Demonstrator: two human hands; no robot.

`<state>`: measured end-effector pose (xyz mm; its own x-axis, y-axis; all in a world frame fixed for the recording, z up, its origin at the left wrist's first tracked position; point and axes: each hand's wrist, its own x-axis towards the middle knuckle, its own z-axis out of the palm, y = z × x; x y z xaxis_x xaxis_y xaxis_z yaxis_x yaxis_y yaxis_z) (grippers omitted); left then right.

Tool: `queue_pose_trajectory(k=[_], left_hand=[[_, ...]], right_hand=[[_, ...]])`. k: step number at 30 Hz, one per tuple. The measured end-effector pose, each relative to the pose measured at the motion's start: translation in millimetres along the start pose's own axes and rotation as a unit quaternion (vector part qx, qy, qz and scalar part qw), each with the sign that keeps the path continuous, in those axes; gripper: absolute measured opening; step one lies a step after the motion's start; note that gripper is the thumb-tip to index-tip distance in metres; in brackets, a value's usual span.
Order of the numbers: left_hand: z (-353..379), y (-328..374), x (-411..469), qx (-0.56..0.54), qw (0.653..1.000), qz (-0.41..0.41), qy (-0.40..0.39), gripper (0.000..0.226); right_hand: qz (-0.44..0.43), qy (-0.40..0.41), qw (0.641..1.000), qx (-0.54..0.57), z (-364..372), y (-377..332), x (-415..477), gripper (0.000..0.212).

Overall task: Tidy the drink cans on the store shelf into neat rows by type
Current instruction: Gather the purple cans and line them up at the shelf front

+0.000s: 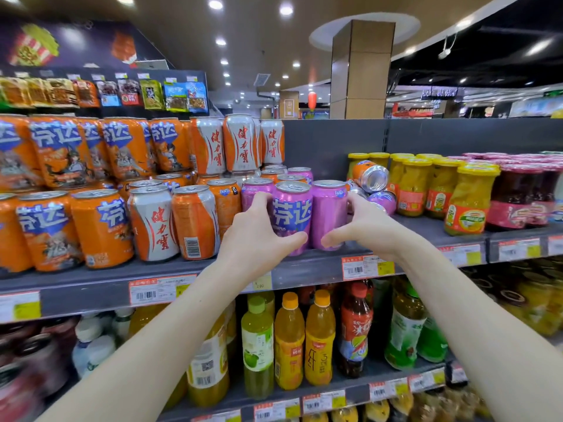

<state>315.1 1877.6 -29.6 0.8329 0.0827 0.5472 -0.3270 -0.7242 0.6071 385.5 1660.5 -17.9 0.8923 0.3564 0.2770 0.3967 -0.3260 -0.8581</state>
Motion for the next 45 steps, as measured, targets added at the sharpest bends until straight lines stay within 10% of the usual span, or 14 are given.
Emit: queue_pose_trajectory(k=[27,30,34,36,40,45], left_hand=[[-20.9,-7.8,-19.4,0.104,0.988,-0.052,0.098,0.093],[-17.1,2.2,-25.9,0.147,0.981,-0.040,0.119,0.103],[-7.6,16.6,-33.1,0.192,0.954,0.078,0.215,0.090],[1.9,23.7,-33.1,0.157,0.952,0.136,0.225,0.072],[26.4,39.4,-30.3,0.071,0.961,0.208,0.166,0.046],[58.2,54.1,-19.2,0.000,0.979,0.197,0.057,0.041]], right_hand=[[-0.043,-0.017,0.992,-0.115,38.0,-16.5,4.2,0.075],[-0.016,-0.017,0.996,-0.082,17.5,-21.4,1.7,0.060],[0.043,0.267,0.962,-0.040,-19.2,-12.3,9.7,0.015],[0.098,0.370,0.917,-0.108,-34.3,-1.2,18.2,0.027],[0.263,0.302,0.901,-0.168,-43.5,0.1,26.0,0.071],[0.329,0.190,0.923,-0.054,-45.9,-12.6,28.9,0.053]])
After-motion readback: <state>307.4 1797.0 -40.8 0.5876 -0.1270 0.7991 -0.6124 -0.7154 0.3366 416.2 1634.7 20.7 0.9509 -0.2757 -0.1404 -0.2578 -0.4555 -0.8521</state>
